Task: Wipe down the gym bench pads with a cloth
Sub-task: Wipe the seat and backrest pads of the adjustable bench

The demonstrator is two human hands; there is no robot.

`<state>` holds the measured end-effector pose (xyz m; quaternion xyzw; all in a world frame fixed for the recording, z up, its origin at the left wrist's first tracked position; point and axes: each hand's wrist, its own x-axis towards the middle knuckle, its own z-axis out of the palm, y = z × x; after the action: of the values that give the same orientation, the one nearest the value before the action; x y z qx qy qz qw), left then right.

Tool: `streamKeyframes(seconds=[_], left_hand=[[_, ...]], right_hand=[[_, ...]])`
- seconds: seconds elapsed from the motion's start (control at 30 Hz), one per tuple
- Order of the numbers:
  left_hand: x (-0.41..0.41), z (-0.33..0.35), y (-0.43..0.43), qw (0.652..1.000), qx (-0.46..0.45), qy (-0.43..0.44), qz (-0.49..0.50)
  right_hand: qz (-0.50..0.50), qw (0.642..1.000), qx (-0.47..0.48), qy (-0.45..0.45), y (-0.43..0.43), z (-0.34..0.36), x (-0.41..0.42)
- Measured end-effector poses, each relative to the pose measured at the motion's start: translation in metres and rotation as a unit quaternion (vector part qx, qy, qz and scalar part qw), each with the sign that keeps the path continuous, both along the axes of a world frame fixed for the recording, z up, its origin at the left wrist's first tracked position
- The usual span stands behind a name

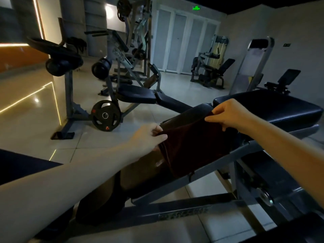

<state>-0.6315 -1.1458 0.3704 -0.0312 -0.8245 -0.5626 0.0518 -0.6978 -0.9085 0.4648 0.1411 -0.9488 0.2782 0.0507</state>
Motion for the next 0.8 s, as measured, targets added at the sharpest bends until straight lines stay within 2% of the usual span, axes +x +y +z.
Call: streamKeyframes(seconds=[0.13,0.27,0.37,0.4,0.47,0.53,0.6,0.73,0.8], left_hand=[[-0.015,-0.006,0.001,0.992,-0.108,0.054,0.025],[-0.021,-0.019,-0.008,0.985,-0.159,0.065,0.017],[-0.017,-0.032,-0.024,0.982,-0.184,0.032,-0.009],[-0.013,-0.035,-0.029,0.979,-0.203,0.020,-0.022],[-0.002,-0.041,-0.040,0.968,-0.244,0.003,-0.061],[0.010,-0.049,-0.050,0.954,-0.277,-0.014,-0.115],[0.016,-0.060,-0.061,0.946,-0.291,-0.028,-0.142],[0.022,-0.082,-0.078,0.945,-0.284,-0.064,-0.146],[0.025,-0.095,-0.083,0.954,-0.263,-0.051,-0.136]], right_hand=[[0.002,0.984,0.112,0.138,-0.010,-0.009,-0.007],[-0.027,0.952,0.180,0.246,-0.012,-0.009,-0.007],[0.058,0.931,0.182,0.310,-0.022,-0.014,0.011],[0.105,0.927,0.199,0.299,-0.029,-0.017,0.023],[0.175,0.915,0.290,0.217,-0.042,-0.028,0.045],[0.203,0.876,0.415,0.136,-0.046,-0.040,0.055],[0.209,0.838,0.496,0.089,-0.043,-0.049,0.052],[0.235,0.786,0.566,0.081,-0.042,-0.054,0.040],[0.257,0.767,0.583,0.076,-0.046,-0.055,0.039]])
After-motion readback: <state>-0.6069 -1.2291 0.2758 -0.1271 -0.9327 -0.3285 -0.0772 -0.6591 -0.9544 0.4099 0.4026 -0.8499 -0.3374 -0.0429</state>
